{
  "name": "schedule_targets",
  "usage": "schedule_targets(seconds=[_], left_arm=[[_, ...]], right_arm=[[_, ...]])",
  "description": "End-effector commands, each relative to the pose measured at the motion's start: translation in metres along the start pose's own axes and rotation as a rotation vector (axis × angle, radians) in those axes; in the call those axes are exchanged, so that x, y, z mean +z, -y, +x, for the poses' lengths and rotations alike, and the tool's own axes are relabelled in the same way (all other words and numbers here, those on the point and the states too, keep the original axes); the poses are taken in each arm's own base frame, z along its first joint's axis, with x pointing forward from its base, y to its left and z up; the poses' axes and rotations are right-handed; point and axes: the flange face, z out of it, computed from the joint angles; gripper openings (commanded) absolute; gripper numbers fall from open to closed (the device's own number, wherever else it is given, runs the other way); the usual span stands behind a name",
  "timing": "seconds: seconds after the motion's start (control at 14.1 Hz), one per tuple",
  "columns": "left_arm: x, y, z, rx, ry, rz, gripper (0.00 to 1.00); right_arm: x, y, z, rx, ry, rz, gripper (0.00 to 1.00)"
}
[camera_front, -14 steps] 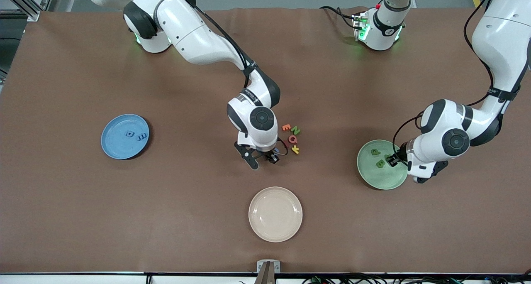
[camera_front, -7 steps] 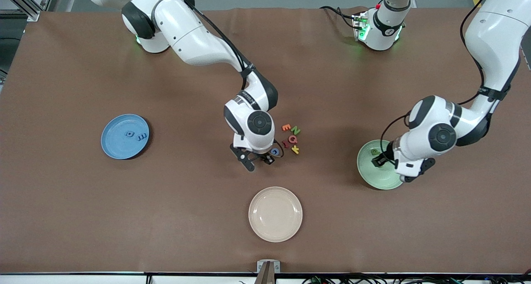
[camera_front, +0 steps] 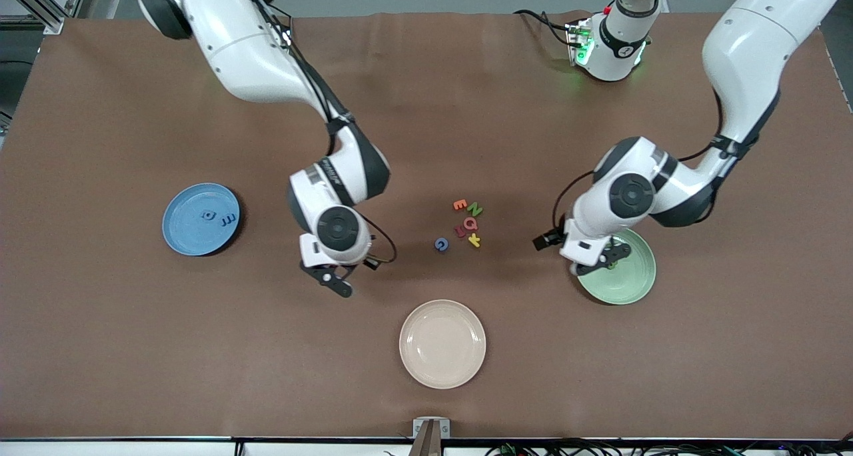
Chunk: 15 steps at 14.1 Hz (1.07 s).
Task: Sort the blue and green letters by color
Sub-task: 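Drop the blue x on the blue plate while the left gripper returns, then grasp the green N with the left gripper while the right gripper returns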
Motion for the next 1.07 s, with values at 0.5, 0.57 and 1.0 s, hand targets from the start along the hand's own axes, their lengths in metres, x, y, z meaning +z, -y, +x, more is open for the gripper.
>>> schedule_targets(seconds=[0.5,0.57,1.0], left_arm=[[-0.005,-0.070,-0.058,0.345,-0.036,0.003,0.99],[-0.004,-0.073,-0.061,0.451,-0.037,0.003,0.99],[0.004,-0.086,-0.078,0.956,-0.054,0.006,0.99]], right_arm=[[0.015,-0.270,0.049,-0.348,0.020,0.072,0.00],[0.017,-0.286,0.052,-0.363,0.027,0.073,0.00],[0.025,-0.358,0.051,-0.426,0.048,0.088,0.00]])
